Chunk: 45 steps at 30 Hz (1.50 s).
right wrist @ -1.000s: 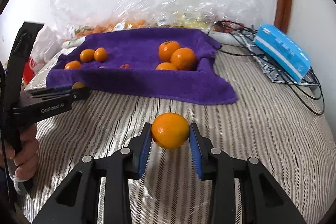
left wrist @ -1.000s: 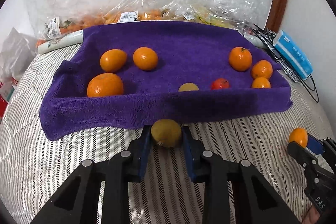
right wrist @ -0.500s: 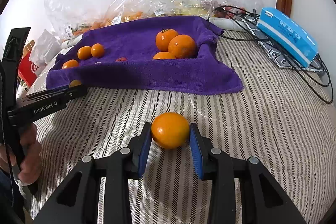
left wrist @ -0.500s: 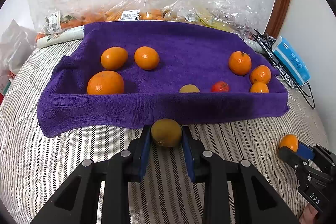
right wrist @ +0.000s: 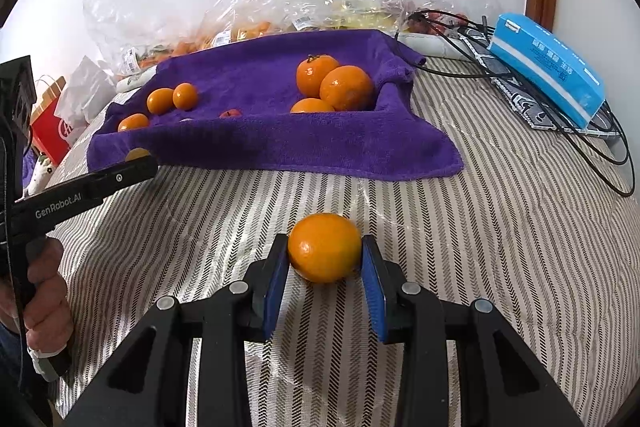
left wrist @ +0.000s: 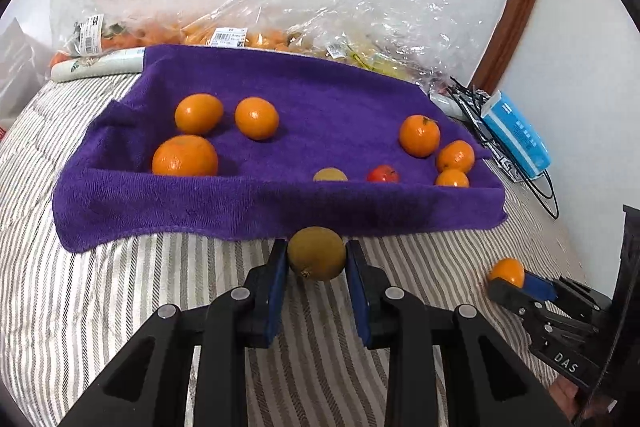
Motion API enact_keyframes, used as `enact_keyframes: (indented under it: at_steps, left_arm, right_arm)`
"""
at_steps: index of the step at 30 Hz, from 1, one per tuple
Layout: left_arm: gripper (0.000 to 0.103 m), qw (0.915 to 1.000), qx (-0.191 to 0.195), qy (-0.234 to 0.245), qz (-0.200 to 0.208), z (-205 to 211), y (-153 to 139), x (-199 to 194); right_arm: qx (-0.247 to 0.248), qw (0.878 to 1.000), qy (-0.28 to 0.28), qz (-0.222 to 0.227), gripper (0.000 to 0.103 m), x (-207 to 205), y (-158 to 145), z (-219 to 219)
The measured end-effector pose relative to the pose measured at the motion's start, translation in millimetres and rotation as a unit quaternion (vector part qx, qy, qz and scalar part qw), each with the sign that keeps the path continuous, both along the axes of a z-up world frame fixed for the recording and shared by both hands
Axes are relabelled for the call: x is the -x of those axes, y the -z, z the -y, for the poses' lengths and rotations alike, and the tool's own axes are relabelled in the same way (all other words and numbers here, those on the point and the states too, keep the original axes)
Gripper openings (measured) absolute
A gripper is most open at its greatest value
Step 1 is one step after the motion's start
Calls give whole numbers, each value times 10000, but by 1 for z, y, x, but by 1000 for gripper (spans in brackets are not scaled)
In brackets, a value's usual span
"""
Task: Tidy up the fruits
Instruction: 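Carry the held orange and kiwi over the purple towel and lower them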
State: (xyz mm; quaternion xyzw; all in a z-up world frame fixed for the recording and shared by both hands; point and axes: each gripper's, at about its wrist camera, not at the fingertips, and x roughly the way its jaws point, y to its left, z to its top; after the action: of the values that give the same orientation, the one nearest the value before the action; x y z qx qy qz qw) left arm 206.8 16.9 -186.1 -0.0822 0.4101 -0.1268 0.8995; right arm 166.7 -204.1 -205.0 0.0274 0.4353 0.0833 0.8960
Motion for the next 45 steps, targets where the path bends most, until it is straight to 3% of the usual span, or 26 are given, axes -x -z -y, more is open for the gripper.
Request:
enact_keyframes:
  at_steps: [8, 19, 25, 45]
  left_arm:
    - [27, 9995, 87, 311, 48, 4, -7, 19]
    - [27, 9998, -83, 14, 158, -21, -41, 25]
    - [27, 9997, -78, -73, 204, -26, -57, 26]
    - [27, 9966, -247, -385, 684, -32, -105, 1]
  right_arm:
    - [156, 9996, 89, 239, 35, 7, -10, -8]
    - [519, 9952, -491, 676, 35, 0, -61, -38]
    - [239, 9951, -445, 850, 35, -4, -82, -38]
    - [-14, 9905, -41, 1373, 35, -38, -116, -38]
